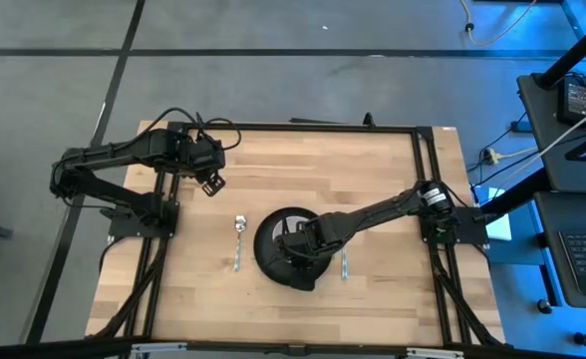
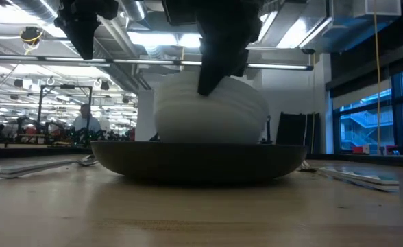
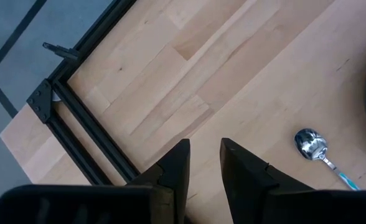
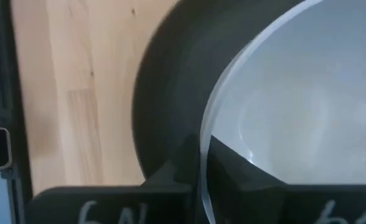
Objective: Set table place
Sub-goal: Put the white bowl on top of the black plate
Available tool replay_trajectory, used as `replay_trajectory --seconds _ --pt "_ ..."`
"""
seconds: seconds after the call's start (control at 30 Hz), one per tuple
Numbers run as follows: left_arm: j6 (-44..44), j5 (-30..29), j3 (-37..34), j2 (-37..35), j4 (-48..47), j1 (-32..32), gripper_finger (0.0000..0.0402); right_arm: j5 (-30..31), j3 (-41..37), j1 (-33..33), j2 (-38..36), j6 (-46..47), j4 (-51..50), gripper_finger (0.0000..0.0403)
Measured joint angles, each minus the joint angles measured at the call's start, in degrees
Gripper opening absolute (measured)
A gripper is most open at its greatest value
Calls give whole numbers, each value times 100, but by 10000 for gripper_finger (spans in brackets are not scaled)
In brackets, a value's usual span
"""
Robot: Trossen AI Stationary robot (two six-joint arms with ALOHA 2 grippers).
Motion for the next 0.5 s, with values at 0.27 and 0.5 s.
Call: replay_trajectory --seconds 0.27,0.5 --pt "0 0 2 0 0 0 82 -35 0 4 178 300 112 49" --pt "4 0 2 -2 -2 2 82 -160 0 6 441 515 223 54"
